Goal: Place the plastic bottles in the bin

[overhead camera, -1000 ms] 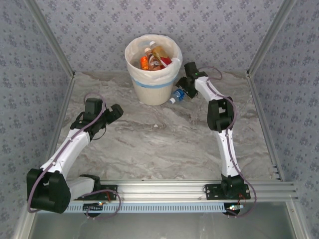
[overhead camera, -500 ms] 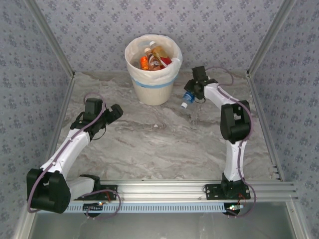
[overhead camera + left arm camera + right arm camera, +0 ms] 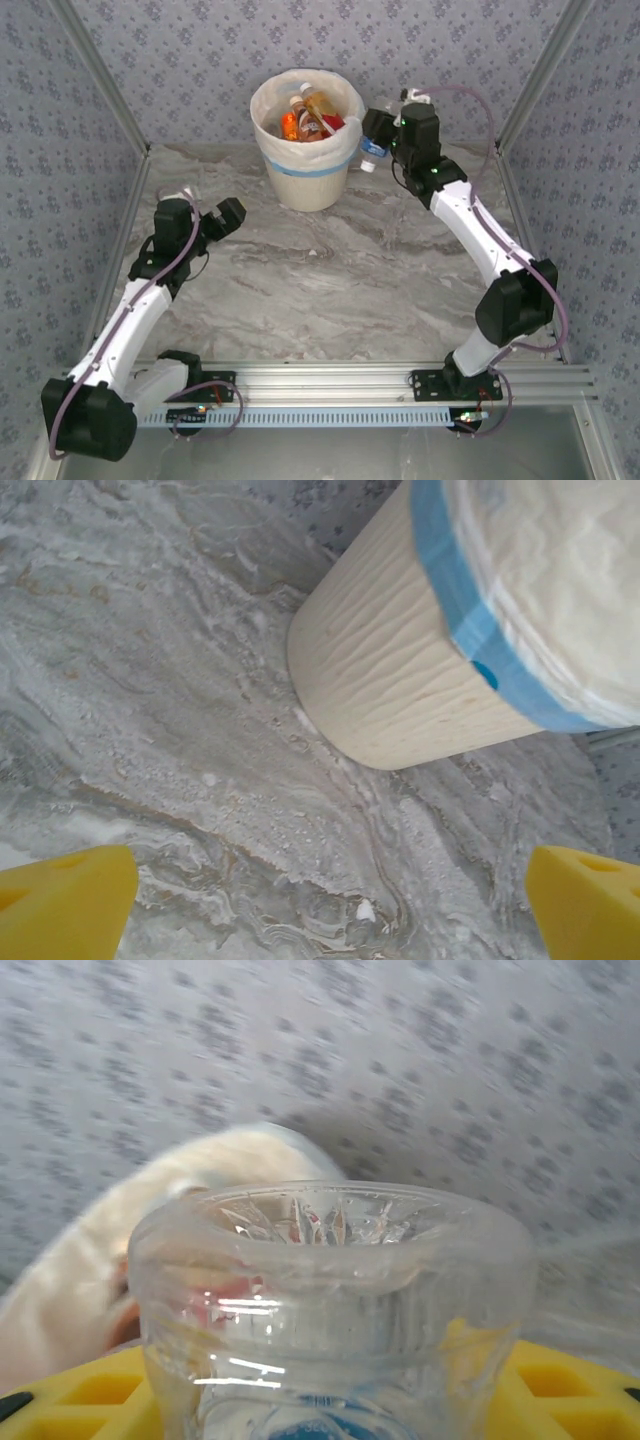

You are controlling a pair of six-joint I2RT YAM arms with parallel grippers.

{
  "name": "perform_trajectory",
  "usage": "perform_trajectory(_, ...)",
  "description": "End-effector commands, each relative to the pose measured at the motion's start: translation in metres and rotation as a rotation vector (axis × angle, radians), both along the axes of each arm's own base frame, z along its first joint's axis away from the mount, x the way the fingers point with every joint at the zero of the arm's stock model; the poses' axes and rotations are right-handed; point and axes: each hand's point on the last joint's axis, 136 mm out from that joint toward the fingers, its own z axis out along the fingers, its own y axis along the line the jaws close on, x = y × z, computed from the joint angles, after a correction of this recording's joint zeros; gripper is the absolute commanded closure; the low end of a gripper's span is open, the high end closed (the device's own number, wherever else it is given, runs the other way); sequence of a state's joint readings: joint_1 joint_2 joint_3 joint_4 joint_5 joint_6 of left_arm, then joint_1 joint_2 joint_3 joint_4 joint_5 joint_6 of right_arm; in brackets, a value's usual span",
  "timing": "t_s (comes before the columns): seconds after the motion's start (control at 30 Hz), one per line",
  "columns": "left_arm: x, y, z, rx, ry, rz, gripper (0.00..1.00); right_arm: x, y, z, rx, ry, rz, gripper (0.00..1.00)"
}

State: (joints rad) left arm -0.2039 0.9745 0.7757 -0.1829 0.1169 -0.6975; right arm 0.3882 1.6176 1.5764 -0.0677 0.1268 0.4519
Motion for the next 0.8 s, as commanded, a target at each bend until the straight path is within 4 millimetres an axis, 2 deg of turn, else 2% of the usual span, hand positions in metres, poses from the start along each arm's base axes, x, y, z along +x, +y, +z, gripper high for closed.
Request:
perform_trajectory(0.0,-0.002,-0.003,0.016,0.002,-0.070,-0.026,0.01,-0.007,0.028,0.054,-0.055,-0.144,0.102,0.48)
perform_trajectory(0.17,-0.005,-0.002,0.012,0.007,-0.059,-0.021,0.01,-0.006,0.088,0.083,-0.100,-0.238,0.264,0.48)
perform_trajectory(0.23,-0.006,-0.001,0.009,0.008,-0.051,-0.018,0.01,-0.001,0.111,0.087,-0.124,-0.273,0.306,0.48)
perform_trajectory(0.37,-0.009,0.002,0.008,0.014,-0.052,-0.008,0.01,0.019,0.143,0.085,-0.140,-0.312,0.319,0.48)
perform_trajectory(0.5,-0.013,0.006,0.008,0.031,-0.050,0.004,0.01,0.044,0.166,0.075,-0.174,-0.328,0.309,0.48)
perform_trajectory(0.6,-0.016,0.010,0.006,0.043,-0.049,0.017,0.00,0.057,0.184,0.059,-0.208,-0.311,0.327,0.47)
perform_trajectory(0.7,-0.017,0.012,0.005,0.047,-0.045,0.026,0.01,0.069,0.193,0.034,-0.251,-0.260,0.322,0.46)
perform_trajectory(0.77,-0.018,0.014,0.003,0.045,-0.041,0.031,0.01,0.074,0.197,0.017,-0.267,-0.225,0.331,0.40)
